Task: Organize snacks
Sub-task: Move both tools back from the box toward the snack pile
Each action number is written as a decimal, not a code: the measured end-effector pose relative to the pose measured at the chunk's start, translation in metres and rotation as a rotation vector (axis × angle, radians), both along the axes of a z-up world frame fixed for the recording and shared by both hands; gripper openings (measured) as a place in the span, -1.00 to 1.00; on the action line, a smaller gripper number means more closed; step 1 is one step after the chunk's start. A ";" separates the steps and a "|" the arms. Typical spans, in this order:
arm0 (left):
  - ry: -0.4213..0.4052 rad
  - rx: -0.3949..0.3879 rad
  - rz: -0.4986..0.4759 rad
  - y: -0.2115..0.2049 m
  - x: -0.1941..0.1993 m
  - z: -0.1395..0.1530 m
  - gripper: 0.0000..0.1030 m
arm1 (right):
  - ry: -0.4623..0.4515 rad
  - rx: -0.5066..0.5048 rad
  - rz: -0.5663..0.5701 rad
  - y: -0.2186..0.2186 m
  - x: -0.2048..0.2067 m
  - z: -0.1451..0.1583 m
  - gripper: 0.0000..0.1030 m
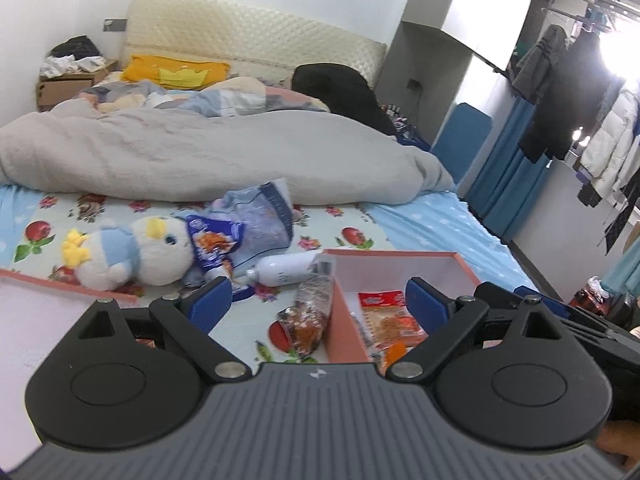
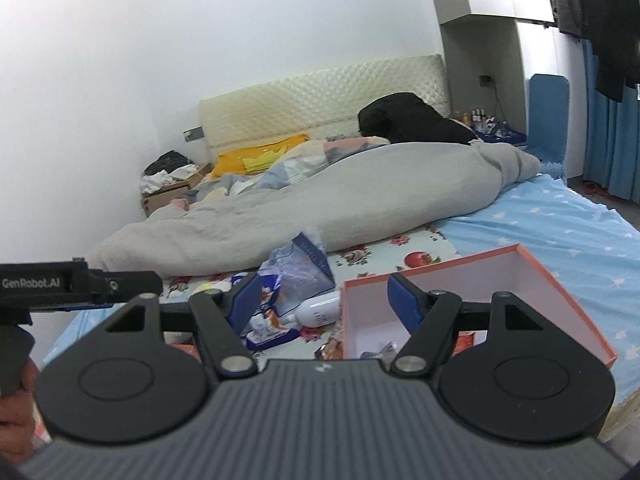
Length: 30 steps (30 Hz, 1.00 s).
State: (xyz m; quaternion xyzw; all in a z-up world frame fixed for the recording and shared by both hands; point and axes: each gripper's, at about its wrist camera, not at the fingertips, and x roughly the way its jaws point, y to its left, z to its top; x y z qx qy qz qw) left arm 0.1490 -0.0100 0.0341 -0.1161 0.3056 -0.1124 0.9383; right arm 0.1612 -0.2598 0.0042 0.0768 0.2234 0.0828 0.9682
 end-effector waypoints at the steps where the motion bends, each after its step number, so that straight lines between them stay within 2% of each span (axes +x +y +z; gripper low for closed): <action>1: 0.007 0.000 0.006 0.004 -0.002 -0.003 0.86 | 0.008 -0.003 0.003 0.004 0.000 -0.003 0.39; 8: 0.033 0.012 0.035 0.028 -0.010 -0.024 0.86 | 0.023 -0.020 0.049 0.032 -0.006 -0.021 0.39; 16: 0.062 0.030 0.065 0.050 -0.024 -0.050 0.86 | 0.064 -0.008 0.038 0.060 -0.008 -0.053 0.39; 24: 0.113 0.025 0.093 0.075 -0.026 -0.077 0.86 | 0.111 -0.010 -0.043 0.080 -0.020 -0.087 0.39; 30: 0.147 0.032 0.079 0.086 -0.014 -0.094 0.86 | 0.165 0.000 -0.073 0.094 -0.017 -0.111 0.39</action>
